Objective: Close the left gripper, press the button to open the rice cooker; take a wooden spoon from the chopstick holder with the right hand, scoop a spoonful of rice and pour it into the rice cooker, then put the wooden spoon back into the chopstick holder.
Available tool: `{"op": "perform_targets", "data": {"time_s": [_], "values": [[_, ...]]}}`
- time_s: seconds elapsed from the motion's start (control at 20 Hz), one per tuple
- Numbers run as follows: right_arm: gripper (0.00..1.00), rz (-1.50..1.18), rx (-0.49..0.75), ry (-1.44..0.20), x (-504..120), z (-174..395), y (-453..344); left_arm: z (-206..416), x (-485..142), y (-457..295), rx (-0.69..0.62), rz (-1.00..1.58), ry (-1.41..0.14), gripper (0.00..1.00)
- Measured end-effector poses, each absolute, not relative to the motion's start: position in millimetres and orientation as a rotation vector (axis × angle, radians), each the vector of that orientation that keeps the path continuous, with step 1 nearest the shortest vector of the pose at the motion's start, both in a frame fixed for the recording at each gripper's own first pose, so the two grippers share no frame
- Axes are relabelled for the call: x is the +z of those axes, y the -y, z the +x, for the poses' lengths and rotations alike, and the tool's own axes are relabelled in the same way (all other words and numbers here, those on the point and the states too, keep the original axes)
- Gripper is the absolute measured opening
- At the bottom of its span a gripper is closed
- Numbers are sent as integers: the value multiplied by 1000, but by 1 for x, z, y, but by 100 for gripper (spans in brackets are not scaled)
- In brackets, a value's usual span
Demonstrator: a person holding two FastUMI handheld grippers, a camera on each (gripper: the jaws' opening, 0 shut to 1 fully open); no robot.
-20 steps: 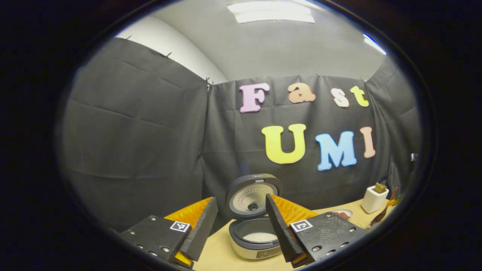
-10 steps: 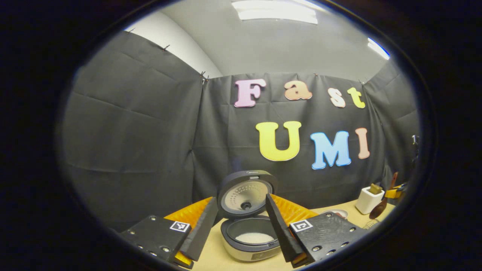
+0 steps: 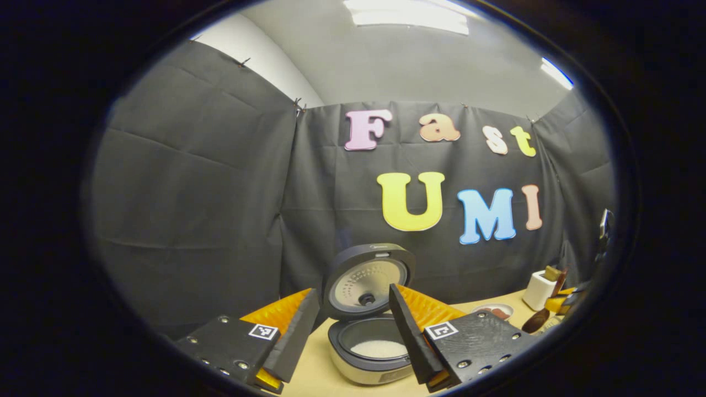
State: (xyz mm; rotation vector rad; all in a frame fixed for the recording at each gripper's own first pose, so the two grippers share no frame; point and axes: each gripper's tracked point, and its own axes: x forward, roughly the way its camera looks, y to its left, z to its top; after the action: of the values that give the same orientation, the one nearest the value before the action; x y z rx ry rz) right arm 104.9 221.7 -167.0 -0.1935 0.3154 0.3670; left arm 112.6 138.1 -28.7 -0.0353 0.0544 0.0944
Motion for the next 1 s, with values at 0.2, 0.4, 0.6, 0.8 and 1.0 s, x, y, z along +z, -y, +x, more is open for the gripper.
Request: {"op": "perform_targets", "data": {"time_s": [0.2, 0.4, 0.6, 0.8, 1.0], "values": [[5, -300, 359, -329, -201, 105, -233, 115, -42, -152, 105, -27, -75, 80], [8, -347, 337, -375, -235, 108, -236, 114, -47, -162, 118, -23, -86, 80], [8, -347, 320, -424, -258, 104, -238, 112, -50, -169, 132, -16, -90, 80], [8, -299, 348, -456, -264, 93, -251, 111, -49, -170, 138, -19, -89, 80], [8, -171, 360, -515, -266, 82, -262, 108, -46, -166, 134, -18, -81, 80]]}}
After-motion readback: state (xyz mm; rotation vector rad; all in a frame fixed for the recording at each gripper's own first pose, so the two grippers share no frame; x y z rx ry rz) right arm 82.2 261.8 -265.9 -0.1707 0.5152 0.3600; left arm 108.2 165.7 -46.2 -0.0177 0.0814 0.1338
